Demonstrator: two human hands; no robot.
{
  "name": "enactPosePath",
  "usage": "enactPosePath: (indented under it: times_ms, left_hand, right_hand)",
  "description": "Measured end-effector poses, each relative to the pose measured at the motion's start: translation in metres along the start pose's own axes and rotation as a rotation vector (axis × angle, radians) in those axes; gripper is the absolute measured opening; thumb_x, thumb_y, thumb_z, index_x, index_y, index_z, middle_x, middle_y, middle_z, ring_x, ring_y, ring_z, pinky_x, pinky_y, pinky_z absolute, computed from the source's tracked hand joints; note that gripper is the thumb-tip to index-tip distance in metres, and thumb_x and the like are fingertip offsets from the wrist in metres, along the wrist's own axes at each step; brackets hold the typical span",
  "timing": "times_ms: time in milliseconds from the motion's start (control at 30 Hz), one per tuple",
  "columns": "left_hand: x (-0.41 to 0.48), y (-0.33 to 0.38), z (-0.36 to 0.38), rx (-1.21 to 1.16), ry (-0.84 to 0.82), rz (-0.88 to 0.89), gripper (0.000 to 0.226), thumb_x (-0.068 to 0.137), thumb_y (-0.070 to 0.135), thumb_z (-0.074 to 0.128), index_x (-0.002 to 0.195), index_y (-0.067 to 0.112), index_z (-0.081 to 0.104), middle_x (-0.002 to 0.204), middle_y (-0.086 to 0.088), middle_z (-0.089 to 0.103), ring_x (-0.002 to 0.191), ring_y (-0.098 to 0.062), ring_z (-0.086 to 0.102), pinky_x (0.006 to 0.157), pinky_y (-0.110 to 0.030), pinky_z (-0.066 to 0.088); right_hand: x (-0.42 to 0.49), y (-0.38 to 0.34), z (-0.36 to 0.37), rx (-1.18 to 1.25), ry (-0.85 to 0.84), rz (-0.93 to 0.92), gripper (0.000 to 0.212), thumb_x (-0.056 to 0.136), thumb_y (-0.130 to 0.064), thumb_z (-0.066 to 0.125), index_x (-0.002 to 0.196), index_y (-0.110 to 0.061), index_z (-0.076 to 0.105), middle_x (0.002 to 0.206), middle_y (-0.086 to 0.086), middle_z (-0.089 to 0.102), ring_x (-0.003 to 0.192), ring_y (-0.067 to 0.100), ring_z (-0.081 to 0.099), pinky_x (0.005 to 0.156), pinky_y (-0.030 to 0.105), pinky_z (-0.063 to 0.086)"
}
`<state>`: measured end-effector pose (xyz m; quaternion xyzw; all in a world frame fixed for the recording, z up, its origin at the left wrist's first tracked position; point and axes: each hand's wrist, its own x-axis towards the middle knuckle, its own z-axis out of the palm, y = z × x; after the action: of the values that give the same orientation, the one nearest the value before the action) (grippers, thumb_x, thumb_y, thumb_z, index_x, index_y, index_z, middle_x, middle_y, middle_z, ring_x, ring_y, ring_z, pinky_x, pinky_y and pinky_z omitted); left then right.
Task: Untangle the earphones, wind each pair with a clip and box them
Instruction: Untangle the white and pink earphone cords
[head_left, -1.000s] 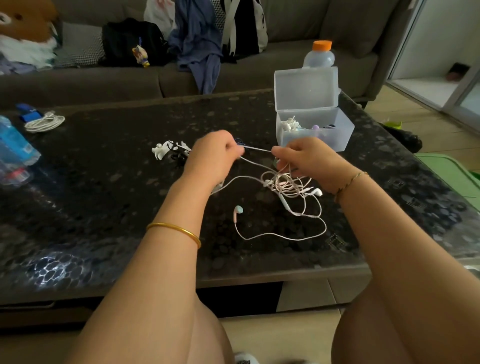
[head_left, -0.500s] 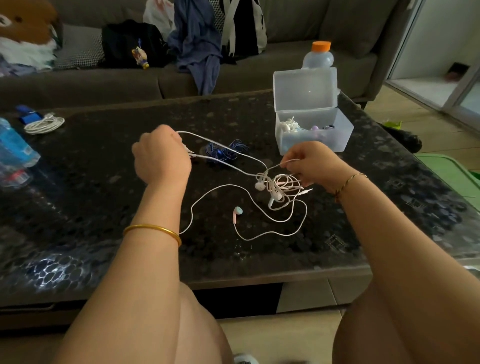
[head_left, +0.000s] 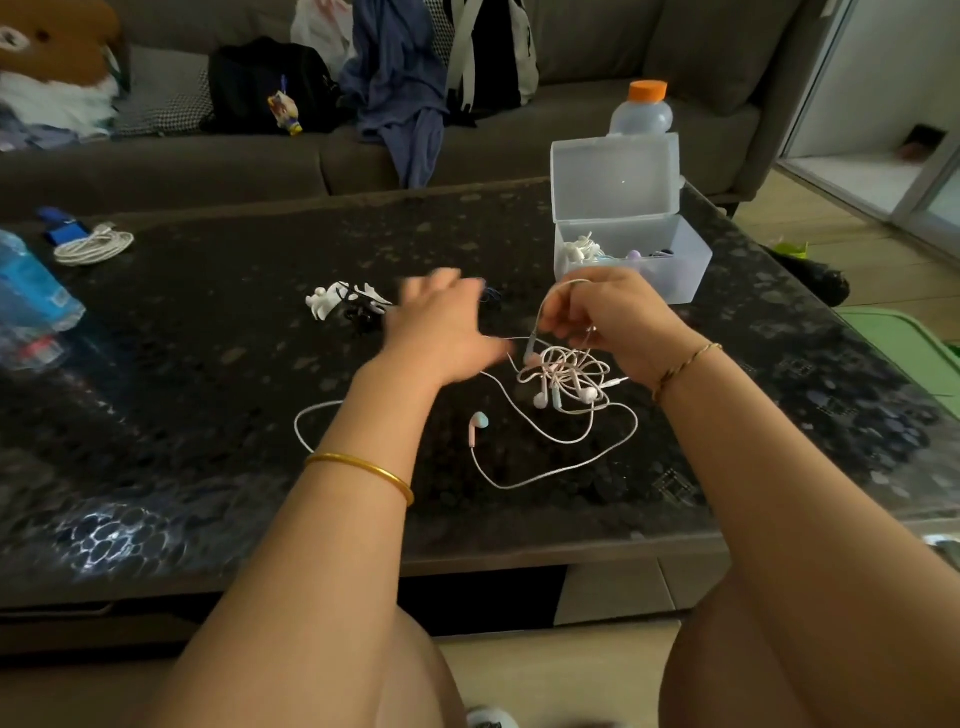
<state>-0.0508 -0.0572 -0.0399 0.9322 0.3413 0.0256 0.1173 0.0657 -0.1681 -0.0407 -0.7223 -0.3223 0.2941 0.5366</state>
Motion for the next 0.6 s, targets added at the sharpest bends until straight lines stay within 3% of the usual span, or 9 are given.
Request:
enactPosePath:
  times_ms: [100,200,333,433,500,533,600]
  left_hand:
    - [0.001,0.014,0.016,-0.128,-0.184,0.235,0.094,0.067,0.045,0.081,0.144,0.030,0.030,0.145,0.002,0.038,0.137,-0.024,0.029,0.110,-0.053,0.031]
    - [0.006,0.016,0.034,-0.128,-0.209,0.126,0.082,0.076,0.027,0.078,0.143,0.021,0.032,0.138,-0.003,0.044,0.128,-0.024,0.043,0.106,-0.048,0.038]
    - [0.008,0.015,0.031,-0.173,-0.154,0.081,0.022,0.089,0.018,0.063,0.108,0.020,0.051,0.109,-0.004,0.059,0.096,-0.020,0.059,0.088,-0.040,0.051]
    - [0.007,0.014,0.019,-0.137,-0.120,0.085,0.001,0.095,0.017,0.055,0.095,0.018,0.055,0.099,-0.001,0.060,0.087,-0.016,0.058,0.078,-0.033,0.051]
    - [0.005,0.013,0.013,-0.165,-0.076,0.090,0.020,0.096,0.033,0.052,0.092,0.015,0.061,0.088,-0.001,0.059,0.076,-0.013,0.055,0.064,-0.027,0.043]
    - [0.004,0.012,0.011,-0.198,-0.070,0.086,0.030,0.095,0.042,0.051,0.089,0.015,0.064,0.081,-0.001,0.058,0.070,-0.012,0.053,0.059,-0.026,0.038]
    - [0.001,0.009,0.007,-0.245,-0.061,0.106,0.034,0.091,0.047,0.056,0.081,0.016,0.068,0.070,0.001,0.054,0.064,-0.012,0.050,0.055,-0.026,0.033]
  right_hand:
    - [-0.001,0.000,0.001,0.049,-0.012,-0.009,0.038,0.084,0.013,0.028,0.067,-0.007,0.056,0.070,0.009,0.057,0.061,0.016,0.050,0.057,0.024,0.042]
    - [-0.003,0.000,-0.003,0.128,-0.019,0.011,0.038,0.084,0.013,0.026,0.067,-0.006,0.055,0.069,0.010,0.054,0.055,0.017,0.048,0.052,0.025,0.042]
    - [-0.001,0.003,-0.011,0.130,0.082,0.032,0.037,0.086,0.009,0.029,0.077,-0.007,0.061,0.067,0.007,0.053,0.047,0.013,0.037,0.044,0.022,0.028]
    - [0.004,0.007,-0.019,0.108,0.192,0.065,0.038,0.086,0.007,0.035,0.093,-0.008,0.069,0.082,0.009,0.059,0.054,0.009,0.035,0.038,0.016,0.026]
    - [0.008,0.011,-0.021,-0.002,0.250,0.055,0.039,0.084,0.009,0.043,0.091,-0.017,0.072,0.119,0.011,0.057,0.079,0.004,0.042,0.049,0.014,0.040]
    - [0.009,0.013,-0.022,-0.088,0.265,0.039,0.040,0.083,0.009,0.046,0.093,-0.019,0.072,0.139,0.011,0.046,0.098,0.008,0.045,0.065,0.017,0.047]
    - [0.005,0.010,-0.022,-0.281,0.275,0.025,0.038,0.087,0.006,0.046,0.105,-0.017,0.071,0.151,0.009,0.033,0.126,0.020,0.041,0.092,0.024,0.039]
